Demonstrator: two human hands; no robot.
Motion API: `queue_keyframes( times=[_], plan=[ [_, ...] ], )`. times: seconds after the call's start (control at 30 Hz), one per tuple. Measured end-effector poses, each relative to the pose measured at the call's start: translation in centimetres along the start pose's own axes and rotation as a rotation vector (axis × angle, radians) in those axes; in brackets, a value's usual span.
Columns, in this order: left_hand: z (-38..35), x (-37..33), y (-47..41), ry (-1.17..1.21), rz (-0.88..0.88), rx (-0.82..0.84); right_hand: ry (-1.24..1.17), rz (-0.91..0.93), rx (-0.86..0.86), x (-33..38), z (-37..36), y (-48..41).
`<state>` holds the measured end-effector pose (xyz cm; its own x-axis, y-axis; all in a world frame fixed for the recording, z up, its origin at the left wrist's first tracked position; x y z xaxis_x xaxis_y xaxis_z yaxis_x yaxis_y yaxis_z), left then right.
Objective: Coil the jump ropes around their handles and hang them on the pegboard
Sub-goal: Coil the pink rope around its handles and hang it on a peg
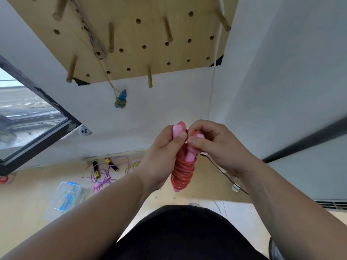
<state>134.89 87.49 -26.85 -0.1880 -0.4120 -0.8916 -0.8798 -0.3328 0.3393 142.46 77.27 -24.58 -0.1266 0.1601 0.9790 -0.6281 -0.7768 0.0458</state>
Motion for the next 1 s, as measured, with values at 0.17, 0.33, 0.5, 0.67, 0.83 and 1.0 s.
queue_keyframes(
  times=[0.17,0.33,0.5,0.67,0.83,1.0],
  plan=[
    [-3.5,0.8,-1.4,0.073,0.033,-0.024,0.251,0.026,0.021,-0.6,4.0,0.5],
    [-5.1,1.4,-2.4,0.019,0.069,-0.040,0.608,0.188,0.005,-0.8,5.8,1.1],
    [-6.2,0.9,-3.1,0.052,0.087,-0.072,0.779,0.308,-0.021,-0.3,6.6,1.9],
    [-6.8,1.1,-3.5,0.230,0.155,-0.143,0.898,0.439,-0.016,-0.1,6.5,2.2],
    [-6.9,0.9,-4.4,0.241,0.179,-0.151,0.829,0.522,-0.122,0.3,6.7,2.4],
    [-6.2,-0.6,-4.6,0.154,0.060,-0.162,0.624,0.442,-0.314,0.8,8.9,3.2]
  ],
)
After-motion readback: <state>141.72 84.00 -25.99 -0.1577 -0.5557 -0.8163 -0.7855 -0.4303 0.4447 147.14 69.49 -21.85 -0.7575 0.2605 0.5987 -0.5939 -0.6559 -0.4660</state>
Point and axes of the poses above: each hand's wrist, its own y-axis away from the middle knuckle, its own z-axis out of the back of the hand, x = y × z, the point moved 8 cm from there along -y, towards the middle knuckle, and after that the axes turned 12 degrees about y, right-handed, at the moved point
